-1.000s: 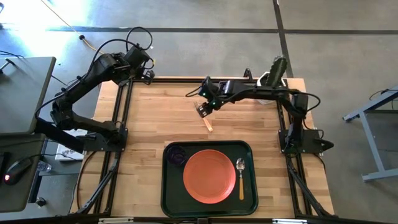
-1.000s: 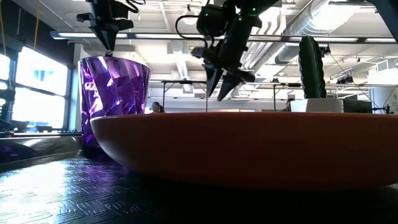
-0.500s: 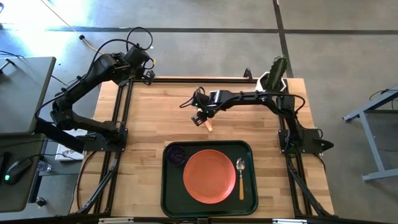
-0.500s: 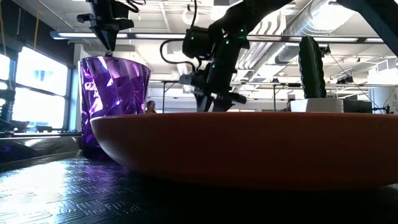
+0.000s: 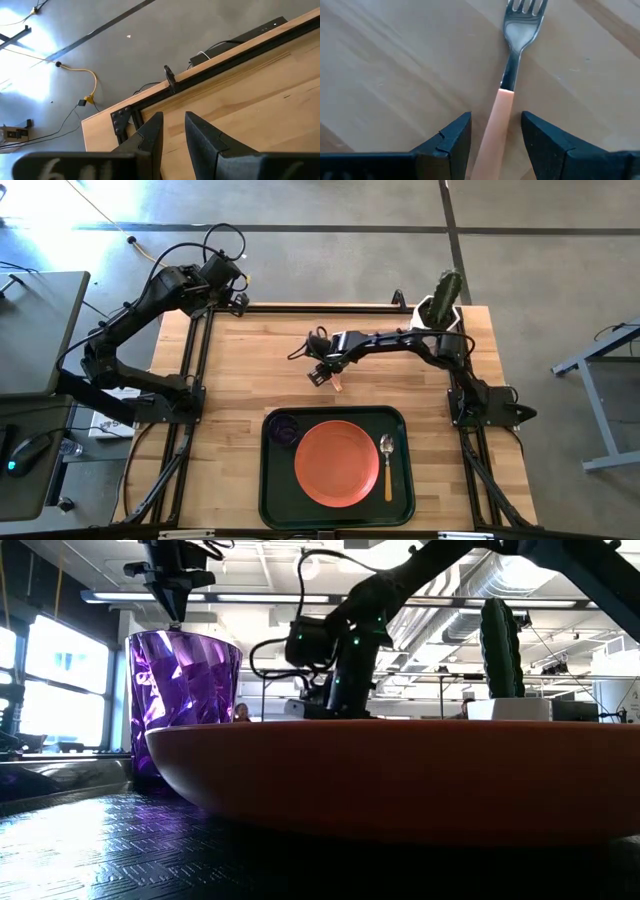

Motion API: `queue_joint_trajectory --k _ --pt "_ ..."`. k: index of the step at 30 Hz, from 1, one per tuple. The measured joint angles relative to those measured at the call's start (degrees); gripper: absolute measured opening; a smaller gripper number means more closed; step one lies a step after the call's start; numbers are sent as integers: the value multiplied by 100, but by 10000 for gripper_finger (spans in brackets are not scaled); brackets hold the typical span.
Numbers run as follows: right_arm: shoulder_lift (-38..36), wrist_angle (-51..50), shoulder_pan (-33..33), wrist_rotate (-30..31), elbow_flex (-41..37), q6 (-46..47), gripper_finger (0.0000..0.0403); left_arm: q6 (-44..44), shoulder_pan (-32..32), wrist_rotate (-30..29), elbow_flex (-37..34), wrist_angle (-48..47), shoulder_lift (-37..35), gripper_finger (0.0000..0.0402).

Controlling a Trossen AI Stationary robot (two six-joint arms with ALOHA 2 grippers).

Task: Pick and place plate/cup/fork/spoon on tray
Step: Put the orange fork on the black tray to the right of the yellow spoon

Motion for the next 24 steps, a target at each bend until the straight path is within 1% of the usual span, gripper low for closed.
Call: queue_joint_trajectory --k 3,6,13,15,18,22,24 --pt "57 -27 4 -29 22 79 163 1 0 0 0 0 1 72" --pt "63 -52 3 -53 22 144 142 55 0 0 0 -1 1 72" --pt "77 -91 -3 -48 11 298 40 57 0 0 0 -1 0 72" --pt "78 -90 -1 -49 9 299 19 103 0 0 0 0 1 72" --pt "83 -95 1 -51 4 411 18 201 0 0 0 -1 1 72" --pt "39 -149 1 -49 0 708 30 300 0 -1 0 1 1 72" --pt "-2 -168 5 -45 -6 822 30 304 0 0 0 1 0 72"
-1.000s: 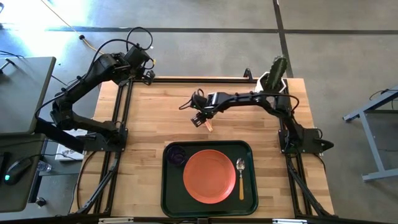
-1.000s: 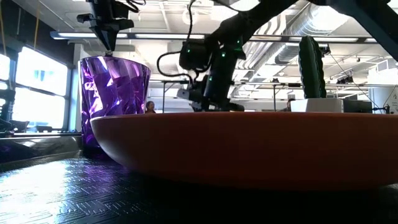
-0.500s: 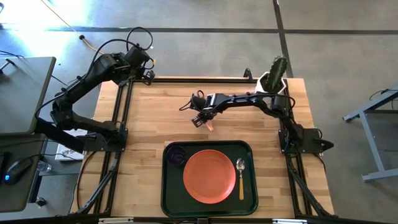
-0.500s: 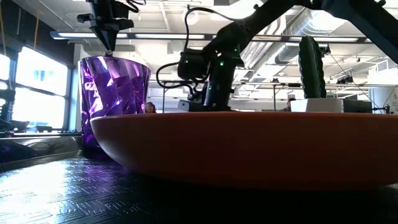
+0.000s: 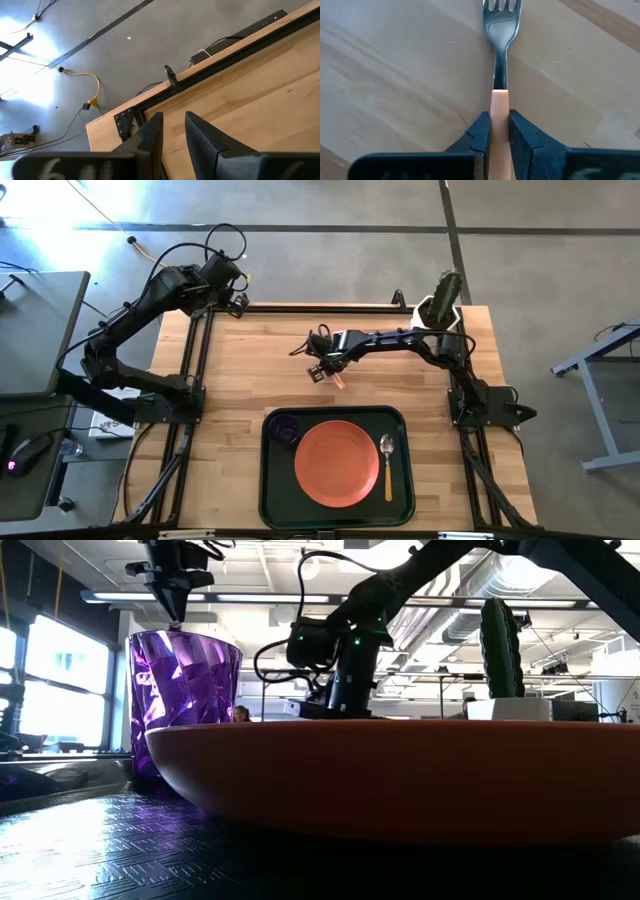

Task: Pick and place plate/cup/fork/spoon on tray
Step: Put the orange fork on the black tray to the right of the yellow spoon

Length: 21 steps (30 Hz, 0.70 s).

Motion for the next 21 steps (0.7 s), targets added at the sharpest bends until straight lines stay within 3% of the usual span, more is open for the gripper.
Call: queue_joint_trajectory --k 4,8,12,21 --pt "-130 -115 80 0 -28 165 22 162 0 35 0 -2 -1 72" --pt "-383 -192 267 17 -33 383 22 257 0 465 0 0 0 72" --pt "-601 -280 463 223 -27 604 24 381 -3 805 -1 0 0 72" --pt "-1254 -611 1047 962 -18 1301 24 556 -11 856 -2 2 0 72"
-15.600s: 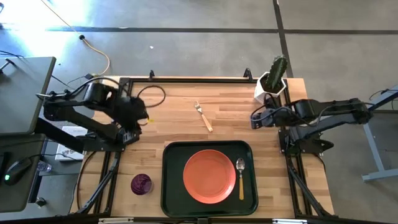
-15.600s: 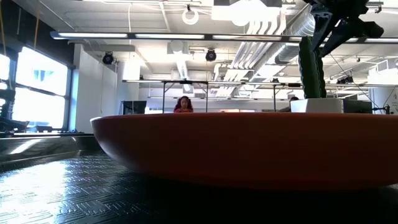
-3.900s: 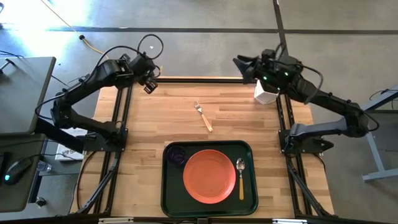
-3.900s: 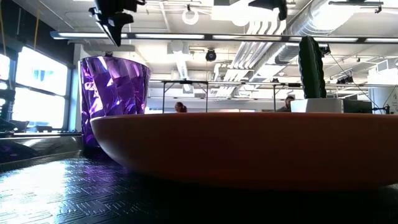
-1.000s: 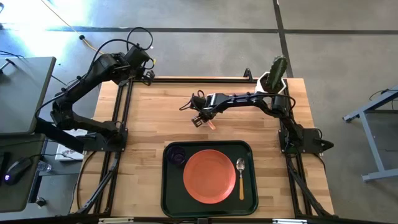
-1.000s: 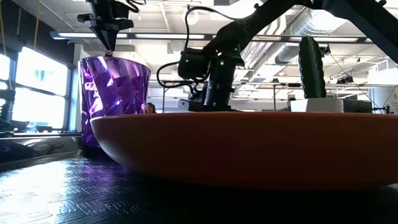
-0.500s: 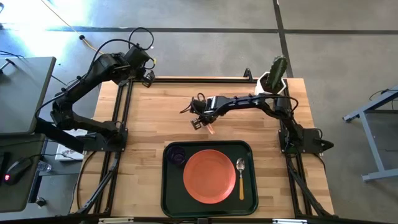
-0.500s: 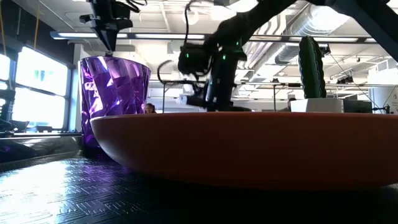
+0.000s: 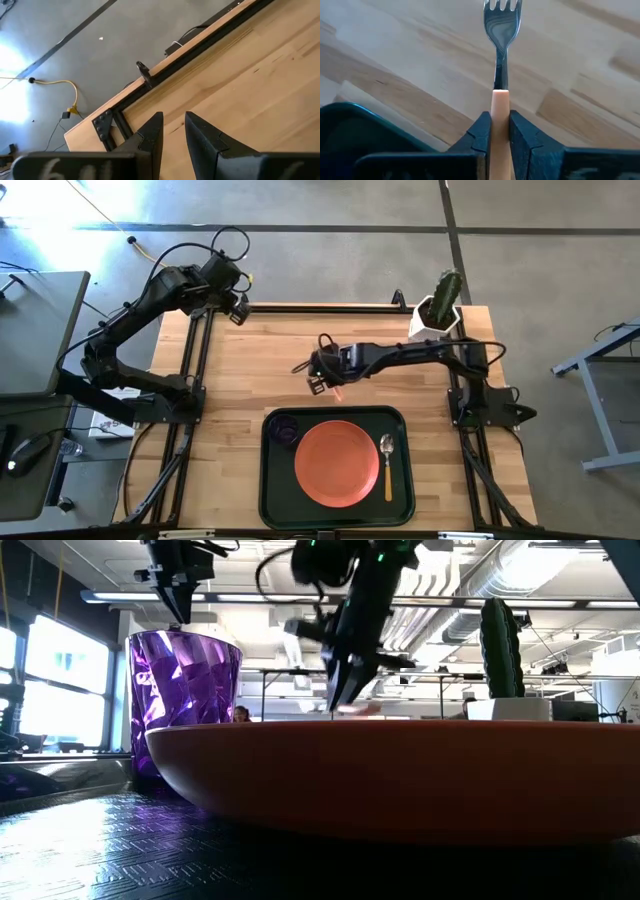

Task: Pick and place plate/cup/fork/spoon on tray
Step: Put the orange fork on the black tray to the right of the yellow spoon

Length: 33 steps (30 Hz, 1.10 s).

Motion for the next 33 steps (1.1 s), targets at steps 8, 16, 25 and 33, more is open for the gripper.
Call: queue_joint_trajectory --k 8,16,25,33 --pt "-570 -889 495 632 4 914 25 1 0 53 0 5 1 72" --pt "-773 -1778 954 865 10 2221 25 1 2 53 0 6 1 72" --pt "-781 -2736 1540 1043 10 3762 25 1 4 49 0 6 0 72" --pt "-781 -3611 2148 1042 10 4921 25 0 4 49 0 4 1 72"
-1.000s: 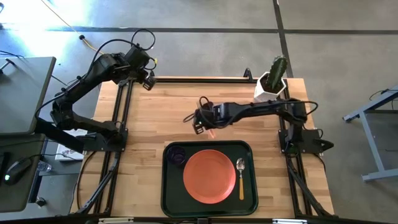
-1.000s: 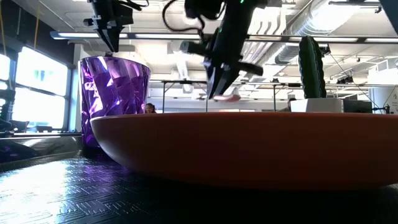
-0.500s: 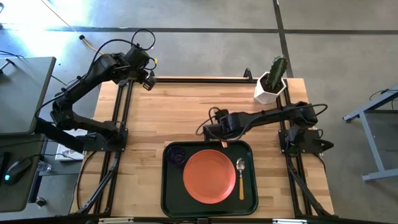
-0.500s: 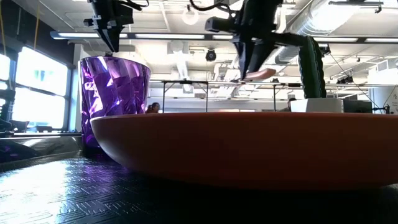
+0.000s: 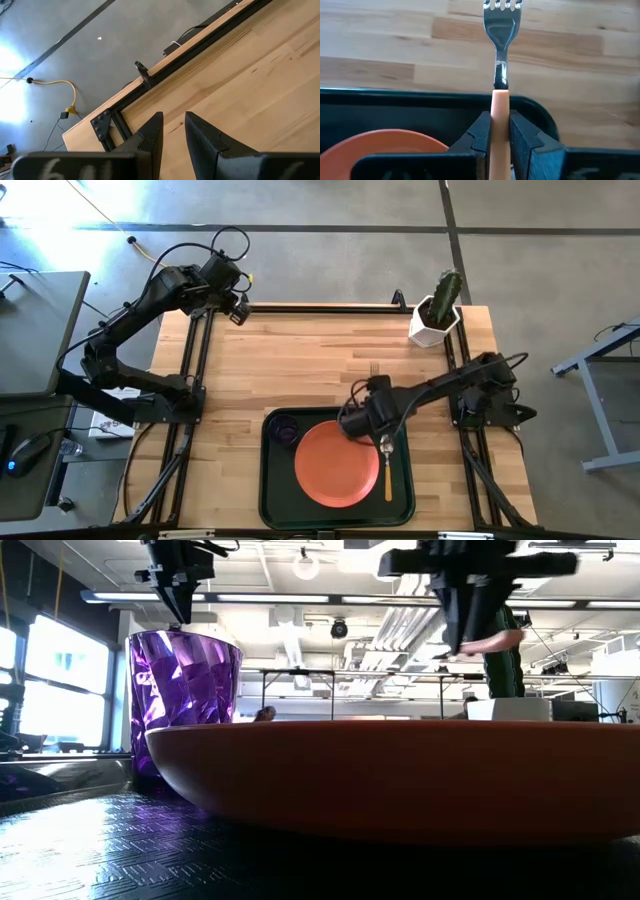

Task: Pick and place plate/cup/fork/spoon on tray
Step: Put the orange fork on the black tray to the right of the yellow spoon

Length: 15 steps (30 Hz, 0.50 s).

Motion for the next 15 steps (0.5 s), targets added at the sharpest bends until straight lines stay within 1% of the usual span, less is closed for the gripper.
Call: queue_joint_trajectory --k 6,10,15 --pt "0 -494 504 -45 0 618 25 -1 0 -2 0 0 1 72" --pt "2 -569 829 -176 -70 906 25 -1 0 -2 0 0 -1 72" --pt "11 -378 1291 -747 -456 1362 25 64 0 -5 0 0 0 72"
